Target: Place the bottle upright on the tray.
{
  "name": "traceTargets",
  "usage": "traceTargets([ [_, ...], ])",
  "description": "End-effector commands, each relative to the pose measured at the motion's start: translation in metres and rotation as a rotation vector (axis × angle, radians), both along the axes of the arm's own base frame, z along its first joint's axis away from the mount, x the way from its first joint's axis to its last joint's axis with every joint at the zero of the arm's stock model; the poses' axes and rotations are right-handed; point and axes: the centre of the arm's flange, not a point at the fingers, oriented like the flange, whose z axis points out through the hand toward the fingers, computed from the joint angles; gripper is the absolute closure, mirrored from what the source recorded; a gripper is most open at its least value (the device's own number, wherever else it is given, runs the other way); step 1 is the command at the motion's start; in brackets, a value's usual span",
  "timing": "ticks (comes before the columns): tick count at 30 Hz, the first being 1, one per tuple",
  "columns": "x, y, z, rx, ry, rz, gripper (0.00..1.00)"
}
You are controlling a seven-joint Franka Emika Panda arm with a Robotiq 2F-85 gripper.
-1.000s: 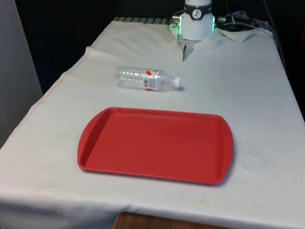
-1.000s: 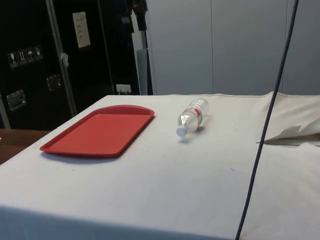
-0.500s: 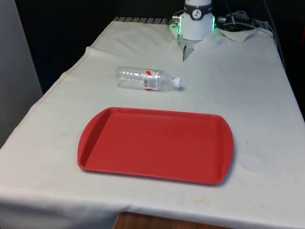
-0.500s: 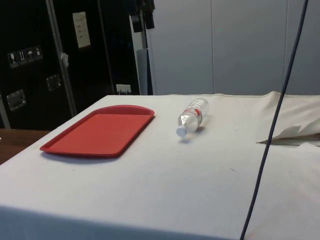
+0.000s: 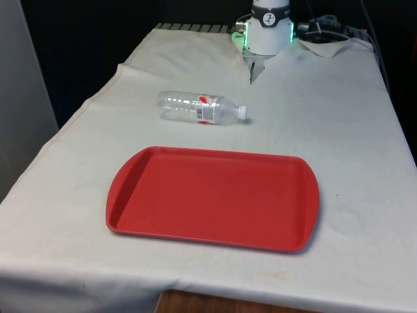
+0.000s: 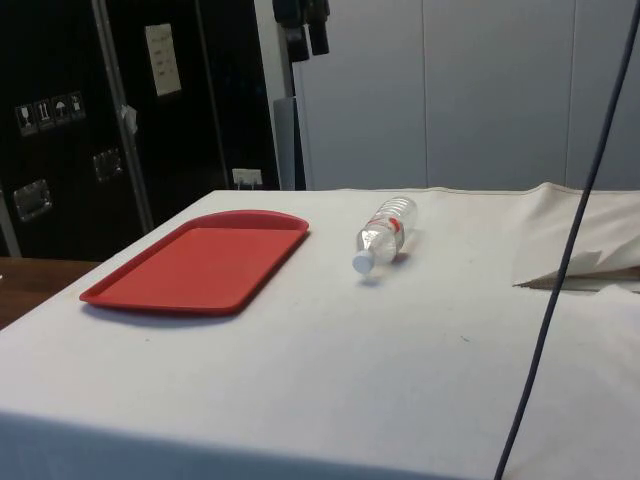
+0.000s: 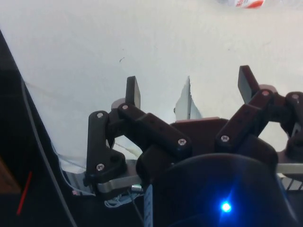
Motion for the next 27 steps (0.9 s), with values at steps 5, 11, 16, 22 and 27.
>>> traceTargets([
  [5,-0.009,-0.002,0.002,-0.007,-0.016,0.006,0.0],
  [11,-0.019,-0.004,0.001,-0.014,-0.019,0.016,0.0],
  [16,-0.022,-0.006,0.001,-0.02,-0.021,0.03,0.0],
  [22,-0.026,-0.006,-0.002,-0.027,-0.02,0.064,0.0],
  [27,-0.031,-0.006,-0.006,-0.026,-0.019,0.094,0.0],
])
